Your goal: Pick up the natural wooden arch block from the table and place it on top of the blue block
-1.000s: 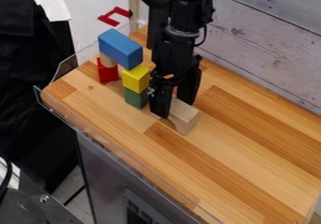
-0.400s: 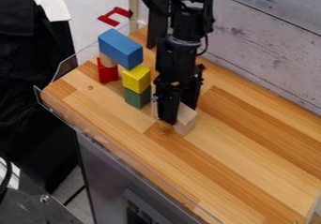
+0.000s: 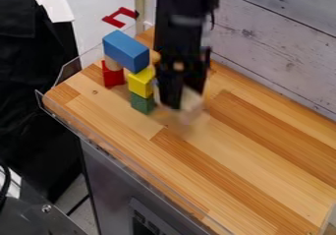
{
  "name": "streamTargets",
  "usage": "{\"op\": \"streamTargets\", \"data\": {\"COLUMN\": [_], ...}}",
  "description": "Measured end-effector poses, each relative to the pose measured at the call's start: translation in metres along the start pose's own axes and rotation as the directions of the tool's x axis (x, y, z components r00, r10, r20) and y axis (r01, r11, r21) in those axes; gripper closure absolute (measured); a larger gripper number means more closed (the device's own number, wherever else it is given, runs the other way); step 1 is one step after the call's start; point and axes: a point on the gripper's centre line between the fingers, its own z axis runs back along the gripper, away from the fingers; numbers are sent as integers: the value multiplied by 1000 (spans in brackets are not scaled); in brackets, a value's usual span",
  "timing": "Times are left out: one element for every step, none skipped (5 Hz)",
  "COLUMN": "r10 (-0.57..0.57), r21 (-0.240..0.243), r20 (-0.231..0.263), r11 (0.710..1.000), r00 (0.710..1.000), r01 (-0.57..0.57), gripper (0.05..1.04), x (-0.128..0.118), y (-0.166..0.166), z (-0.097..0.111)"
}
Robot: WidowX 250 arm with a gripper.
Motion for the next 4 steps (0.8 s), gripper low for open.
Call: {"op": "streamTargets", "data": {"r10": [-8, -20, 9, 65], "r21": [-64, -65, -65, -97], "r20": [37, 39, 45, 38], "r11": [998, 998, 998, 993], "r00": [999, 999, 999, 997], "r01": [11, 23, -6, -61], "gripper": [491, 491, 491, 491], "x": [-3, -7, 3, 28], "y": [5, 8, 10, 13], "z": [43, 60, 63, 69]}}
